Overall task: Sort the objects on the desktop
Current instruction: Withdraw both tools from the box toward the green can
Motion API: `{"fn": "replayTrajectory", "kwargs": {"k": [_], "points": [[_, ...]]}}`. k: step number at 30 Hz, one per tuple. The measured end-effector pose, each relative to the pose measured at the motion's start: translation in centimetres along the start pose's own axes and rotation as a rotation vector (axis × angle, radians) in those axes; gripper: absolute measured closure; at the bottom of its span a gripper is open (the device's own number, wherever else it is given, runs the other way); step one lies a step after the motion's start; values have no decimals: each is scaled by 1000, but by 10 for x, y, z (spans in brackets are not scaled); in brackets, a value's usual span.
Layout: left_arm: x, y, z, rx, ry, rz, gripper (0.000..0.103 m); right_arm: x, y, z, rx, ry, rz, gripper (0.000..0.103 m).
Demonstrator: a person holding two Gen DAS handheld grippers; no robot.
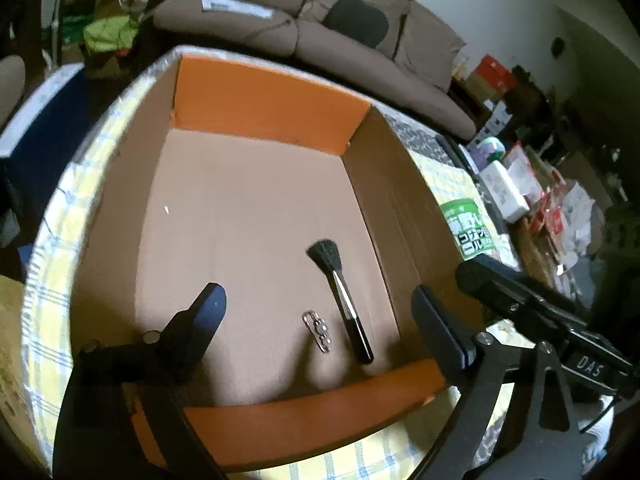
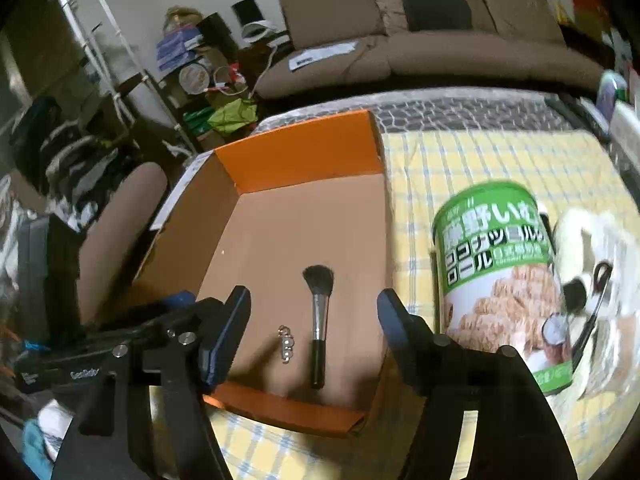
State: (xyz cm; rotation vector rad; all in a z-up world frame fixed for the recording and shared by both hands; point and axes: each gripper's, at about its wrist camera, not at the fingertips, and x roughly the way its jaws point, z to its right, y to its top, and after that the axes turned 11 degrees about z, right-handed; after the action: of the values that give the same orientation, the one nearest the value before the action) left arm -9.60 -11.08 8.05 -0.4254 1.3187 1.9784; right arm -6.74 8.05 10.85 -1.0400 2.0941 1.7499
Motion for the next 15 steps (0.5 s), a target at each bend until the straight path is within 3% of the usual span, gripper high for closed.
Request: {"fn": "replayTrajectory", "kwargs": {"k": [6,10,15], "points": [[-16,7,5,29,-2,75,1,-22,7,2,-30,-24,125,22],[-23,10,10,54,-2,120,0,-29,7,13,-23,-48,158,16],[-20,9,18,94,13,117,0,-37,5,41,39,-71,155,6]]}}
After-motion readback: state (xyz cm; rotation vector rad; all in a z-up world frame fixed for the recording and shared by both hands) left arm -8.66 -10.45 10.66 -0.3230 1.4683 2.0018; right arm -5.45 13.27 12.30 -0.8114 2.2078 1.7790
